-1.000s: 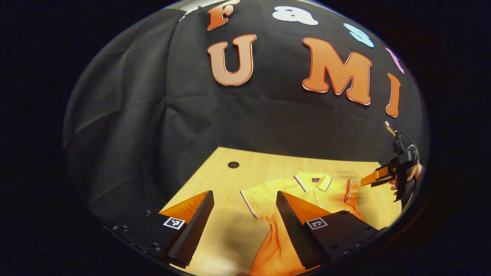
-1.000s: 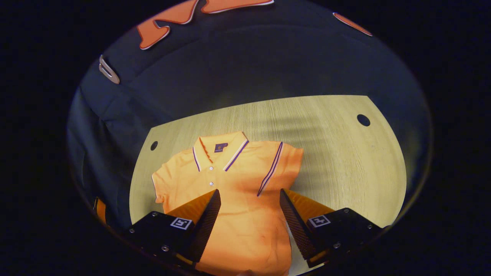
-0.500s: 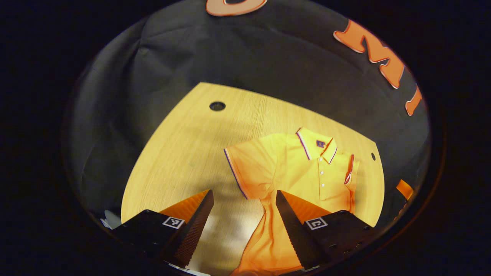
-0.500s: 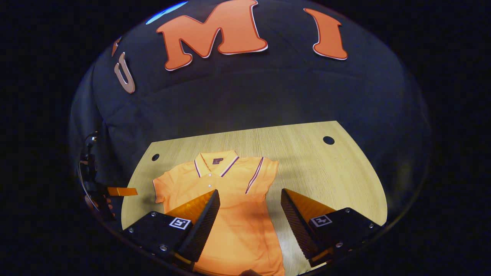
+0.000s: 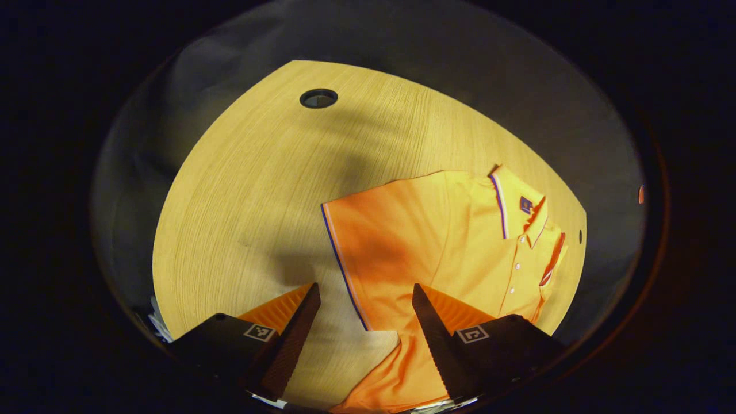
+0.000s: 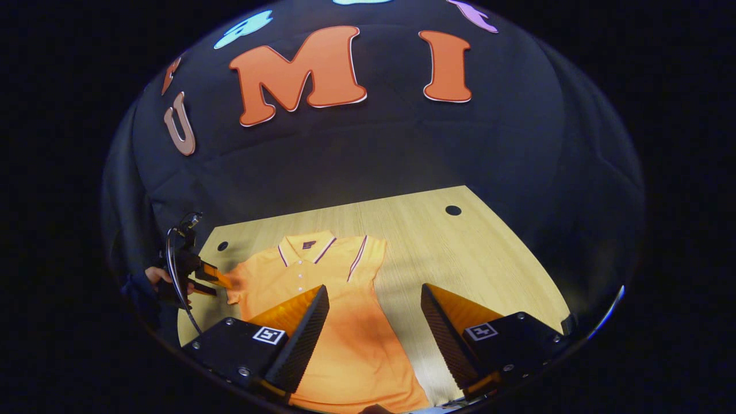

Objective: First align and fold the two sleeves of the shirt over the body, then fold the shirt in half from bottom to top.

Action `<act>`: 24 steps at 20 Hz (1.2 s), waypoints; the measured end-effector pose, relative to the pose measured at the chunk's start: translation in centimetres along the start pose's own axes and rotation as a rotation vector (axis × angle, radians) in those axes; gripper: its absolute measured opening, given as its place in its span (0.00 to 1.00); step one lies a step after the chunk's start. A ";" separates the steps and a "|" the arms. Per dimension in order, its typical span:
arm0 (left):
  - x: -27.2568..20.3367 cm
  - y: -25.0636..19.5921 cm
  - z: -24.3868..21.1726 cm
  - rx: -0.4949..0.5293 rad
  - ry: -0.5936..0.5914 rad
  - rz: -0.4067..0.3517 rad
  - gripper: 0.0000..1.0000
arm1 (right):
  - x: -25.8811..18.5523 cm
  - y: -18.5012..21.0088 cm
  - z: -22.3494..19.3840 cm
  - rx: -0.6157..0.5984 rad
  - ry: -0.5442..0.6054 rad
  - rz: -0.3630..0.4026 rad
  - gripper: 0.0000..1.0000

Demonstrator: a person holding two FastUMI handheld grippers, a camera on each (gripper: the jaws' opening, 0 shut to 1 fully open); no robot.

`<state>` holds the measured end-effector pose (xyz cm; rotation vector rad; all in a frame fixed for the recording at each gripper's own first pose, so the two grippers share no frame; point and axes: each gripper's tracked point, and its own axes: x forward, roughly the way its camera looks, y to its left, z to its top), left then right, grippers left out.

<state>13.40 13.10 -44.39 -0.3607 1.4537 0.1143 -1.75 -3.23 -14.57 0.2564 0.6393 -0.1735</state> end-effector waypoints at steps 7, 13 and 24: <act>2.0 1.2 0.6 0.061 0.050 0.149 0.86 | -1.0 -1.1 -0.7 0.026 0.004 -0.028 0.98; 1.9 -0.6 1.8 0.144 -0.012 0.077 0.14 | 0.1 -0.7 -1.7 0.064 0.028 -0.015 0.98; -5.7 -10.7 4.8 0.378 -0.260 -0.150 0.14 | 1.1 0.7 -0.8 0.072 0.029 0.047 0.98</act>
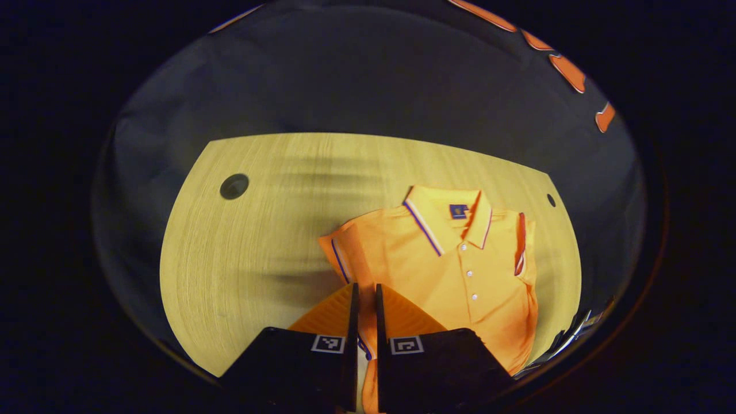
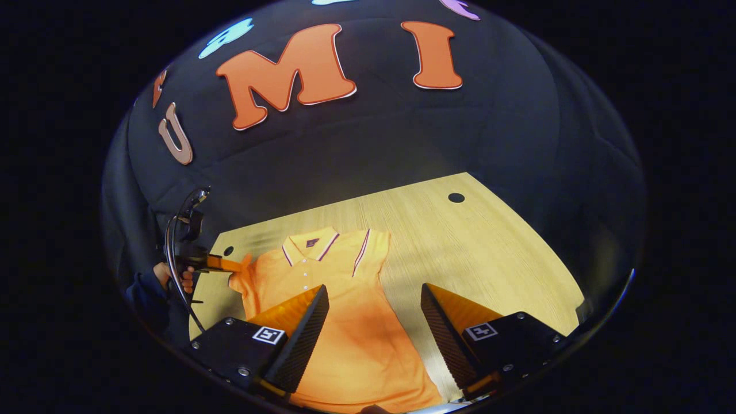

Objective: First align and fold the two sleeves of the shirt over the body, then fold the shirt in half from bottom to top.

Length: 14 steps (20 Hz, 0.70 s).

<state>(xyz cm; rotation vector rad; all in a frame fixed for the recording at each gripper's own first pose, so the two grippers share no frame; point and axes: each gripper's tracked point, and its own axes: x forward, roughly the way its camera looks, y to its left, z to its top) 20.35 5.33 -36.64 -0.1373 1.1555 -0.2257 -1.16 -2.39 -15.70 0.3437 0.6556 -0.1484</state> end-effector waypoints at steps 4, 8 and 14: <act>0.5 -5.0 1.0 0.098 -0.013 -0.058 0.10 | -0.1 -0.3 0.1 -0.010 -0.005 -0.001 0.98; -0.2 -10.1 1.1 0.126 -0.034 -0.199 0.23 | -0.6 -0.7 -0.1 -0.015 -0.009 -0.007 0.98; -4.3 -7.7 1.2 0.189 -0.167 -0.115 0.83 | -1.6 -0.3 0.7 -0.026 -0.082 -0.018 0.98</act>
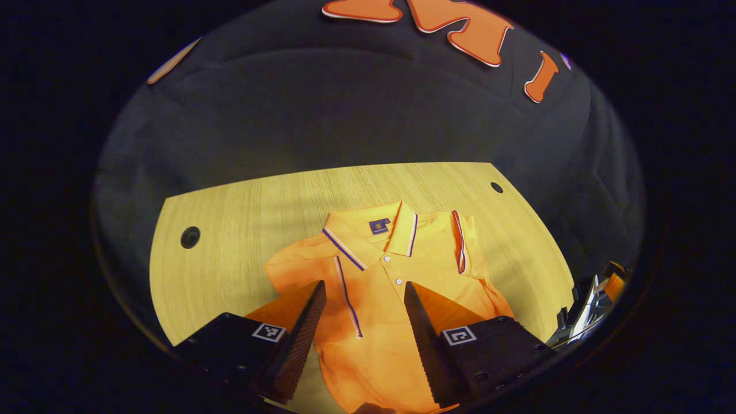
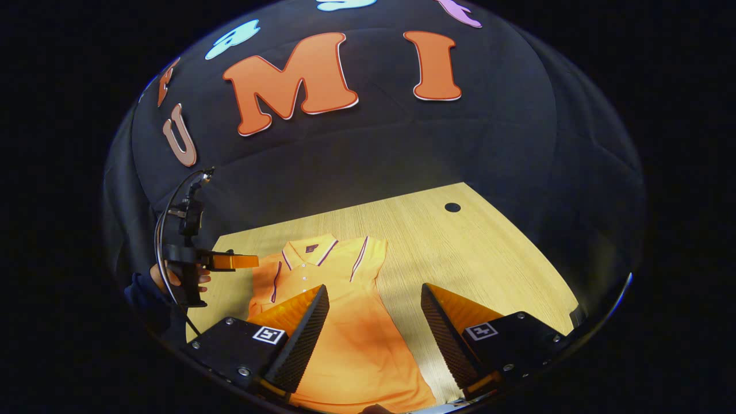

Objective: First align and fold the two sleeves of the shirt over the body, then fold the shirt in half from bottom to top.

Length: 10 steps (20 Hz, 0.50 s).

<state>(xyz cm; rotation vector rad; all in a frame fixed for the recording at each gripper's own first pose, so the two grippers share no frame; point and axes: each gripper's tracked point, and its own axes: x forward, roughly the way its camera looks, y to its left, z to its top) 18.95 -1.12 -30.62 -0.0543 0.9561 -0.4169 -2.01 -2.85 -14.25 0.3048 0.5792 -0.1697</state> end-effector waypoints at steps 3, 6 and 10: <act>-3.6 0.6 0.8 0.004 -0.121 0.043 0.93 | -0.7 0.5 1.2 -0.050 -0.093 -0.006 0.98; -8.2 0.6 1.1 0.017 -0.242 0.117 0.93 | -1.5 1.5 2.2 -0.110 -0.186 0.031 0.99; -16.3 -0.2 0.9 -0.019 -0.420 0.177 0.93 | -2.6 1.6 3.4 -0.179 -0.285 0.081 0.99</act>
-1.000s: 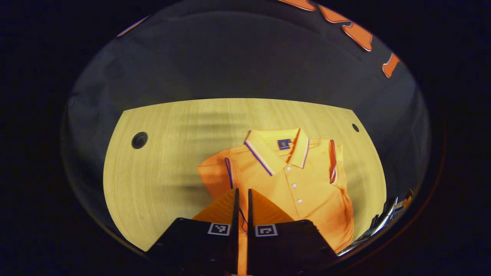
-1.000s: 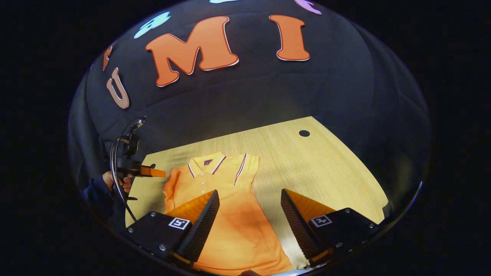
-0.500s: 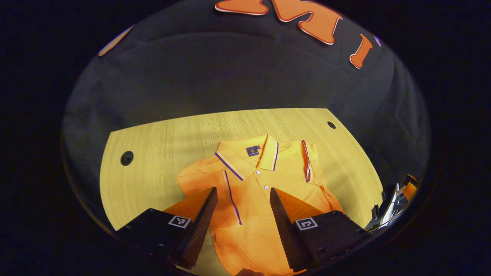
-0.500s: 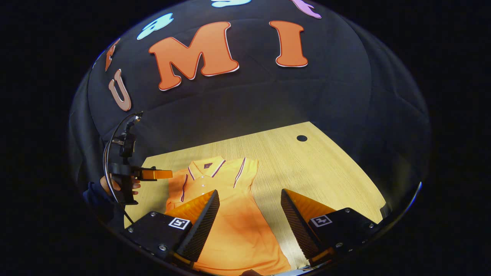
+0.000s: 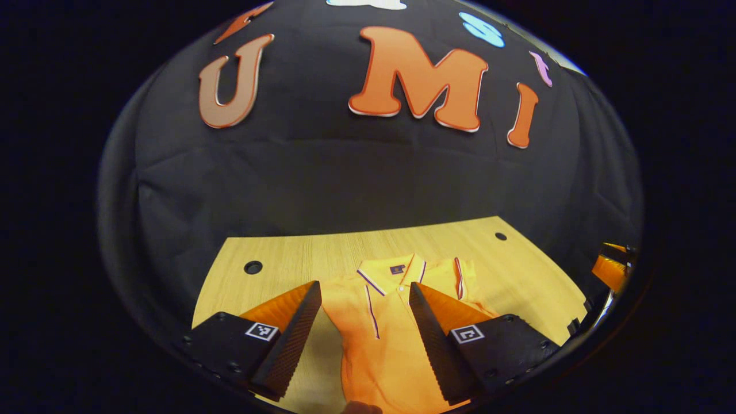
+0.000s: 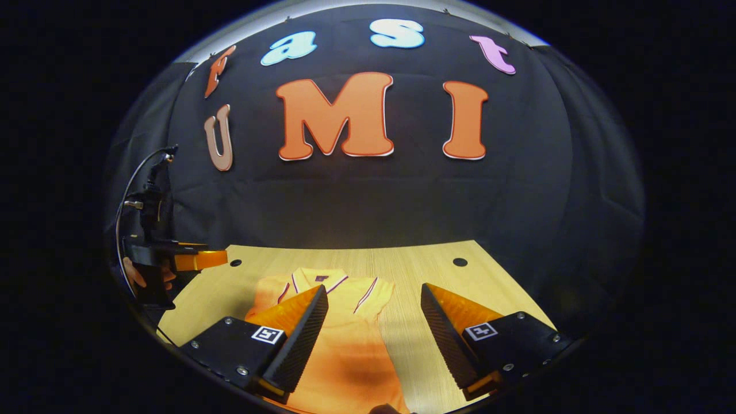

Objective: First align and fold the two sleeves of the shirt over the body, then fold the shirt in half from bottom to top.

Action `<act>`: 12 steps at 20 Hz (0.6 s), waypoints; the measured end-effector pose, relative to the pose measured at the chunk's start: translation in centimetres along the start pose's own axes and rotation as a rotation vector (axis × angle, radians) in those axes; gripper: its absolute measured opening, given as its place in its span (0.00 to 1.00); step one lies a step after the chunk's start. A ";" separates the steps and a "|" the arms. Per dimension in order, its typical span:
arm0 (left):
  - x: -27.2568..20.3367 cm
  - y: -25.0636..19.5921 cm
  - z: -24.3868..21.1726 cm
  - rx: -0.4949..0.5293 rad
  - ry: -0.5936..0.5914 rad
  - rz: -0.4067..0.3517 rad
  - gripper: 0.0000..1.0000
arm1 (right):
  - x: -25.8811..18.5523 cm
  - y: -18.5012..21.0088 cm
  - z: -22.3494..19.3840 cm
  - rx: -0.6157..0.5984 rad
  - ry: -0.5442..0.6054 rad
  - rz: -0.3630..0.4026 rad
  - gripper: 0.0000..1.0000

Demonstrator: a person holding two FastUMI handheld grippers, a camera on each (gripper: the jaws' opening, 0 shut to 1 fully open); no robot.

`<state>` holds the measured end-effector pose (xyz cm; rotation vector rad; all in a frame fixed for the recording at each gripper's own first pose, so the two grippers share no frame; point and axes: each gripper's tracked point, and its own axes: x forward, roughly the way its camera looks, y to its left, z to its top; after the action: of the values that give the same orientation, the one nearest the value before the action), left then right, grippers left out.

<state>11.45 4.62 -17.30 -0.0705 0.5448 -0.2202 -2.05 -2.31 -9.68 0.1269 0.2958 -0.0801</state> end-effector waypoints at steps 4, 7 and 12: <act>-6.0 -0.7 2.0 0.049 -0.165 0.134 0.93 | -2.3 0.7 0.7 -0.019 -0.050 0.072 0.99; -11.7 -1.0 2.9 0.018 -0.292 0.175 0.93 | -3.9 0.6 1.7 -0.053 -0.131 0.122 0.98; -17.1 -2.4 -1.0 0.033 -0.281 0.266 0.92 | -5.7 0.4 -2.0 -0.104 -0.082 0.204 0.98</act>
<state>-3.70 6.13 -9.19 0.0041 0.2664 0.0411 -8.00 -1.28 -9.85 0.0498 0.2034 0.1325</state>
